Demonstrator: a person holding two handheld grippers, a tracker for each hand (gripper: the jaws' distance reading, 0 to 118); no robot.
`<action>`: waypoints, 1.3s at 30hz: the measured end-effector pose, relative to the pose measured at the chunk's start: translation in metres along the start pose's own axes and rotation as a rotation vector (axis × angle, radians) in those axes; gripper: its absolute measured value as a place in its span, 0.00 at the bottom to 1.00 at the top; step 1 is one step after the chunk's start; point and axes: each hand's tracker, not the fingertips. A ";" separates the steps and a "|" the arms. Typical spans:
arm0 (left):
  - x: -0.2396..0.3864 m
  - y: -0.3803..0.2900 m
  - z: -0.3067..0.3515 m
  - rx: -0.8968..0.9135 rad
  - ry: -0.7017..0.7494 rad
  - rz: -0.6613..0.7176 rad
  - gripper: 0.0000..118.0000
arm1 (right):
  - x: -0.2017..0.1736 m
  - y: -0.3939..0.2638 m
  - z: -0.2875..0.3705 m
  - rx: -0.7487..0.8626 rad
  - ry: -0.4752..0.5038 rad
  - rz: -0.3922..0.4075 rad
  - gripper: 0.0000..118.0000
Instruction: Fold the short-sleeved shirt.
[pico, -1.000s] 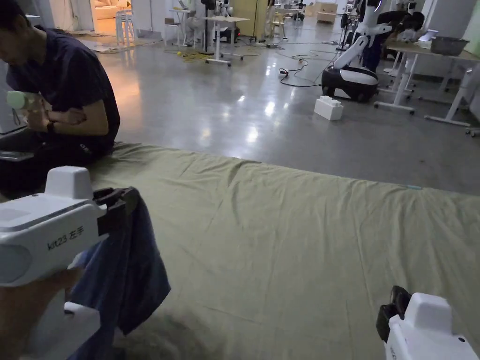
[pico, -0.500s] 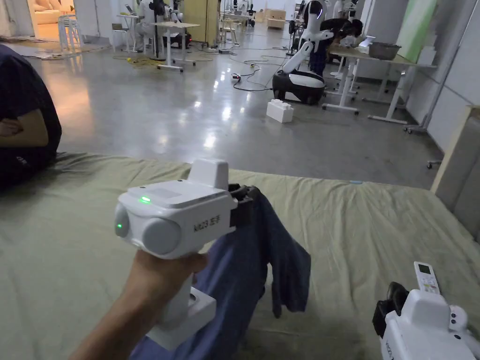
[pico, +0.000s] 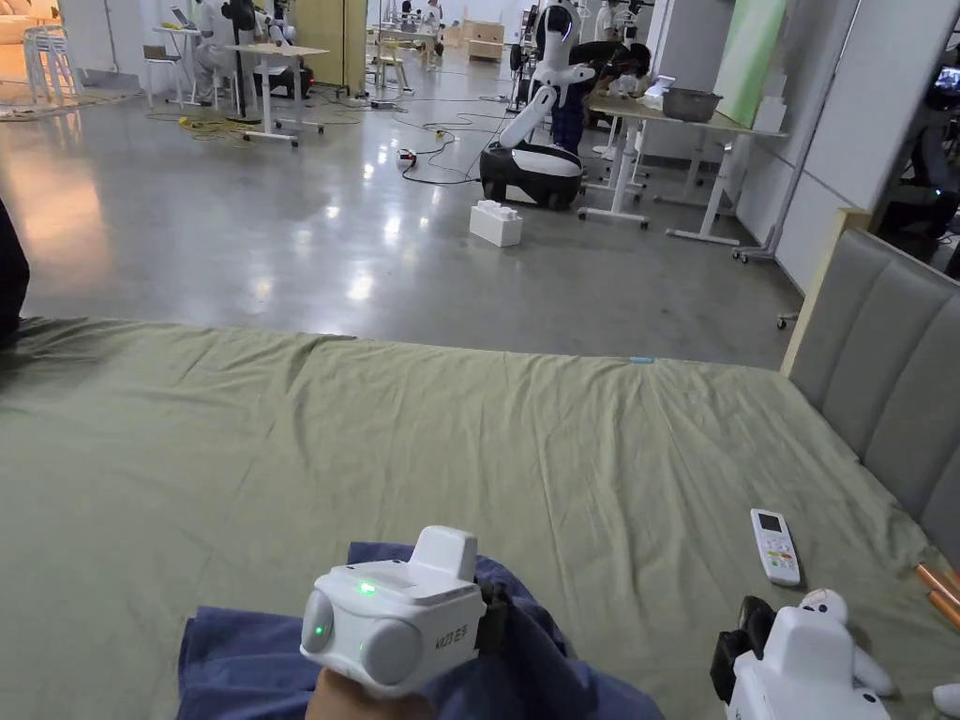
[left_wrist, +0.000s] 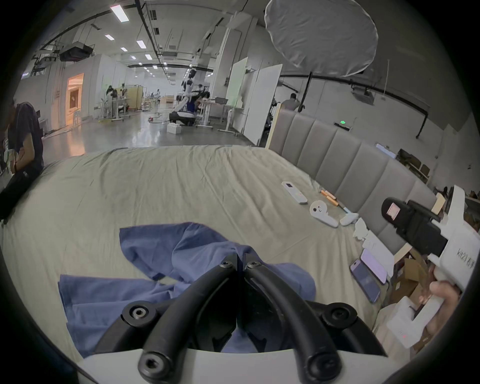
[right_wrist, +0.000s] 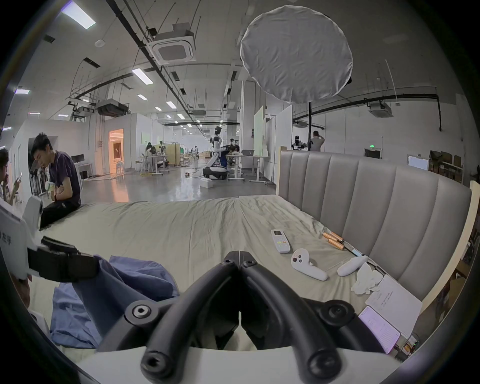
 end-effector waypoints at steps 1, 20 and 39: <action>-0.001 -0.001 0.001 -0.004 0.004 -0.001 0.09 | -0.002 0.000 0.000 -0.002 0.003 0.001 0.01; -0.075 -0.013 0.139 0.356 0.445 0.041 0.54 | -0.049 0.033 0.003 0.101 0.100 0.033 0.01; -0.118 -0.067 0.151 0.128 0.441 0.163 0.00 | -0.069 0.029 0.007 0.107 0.135 0.041 0.01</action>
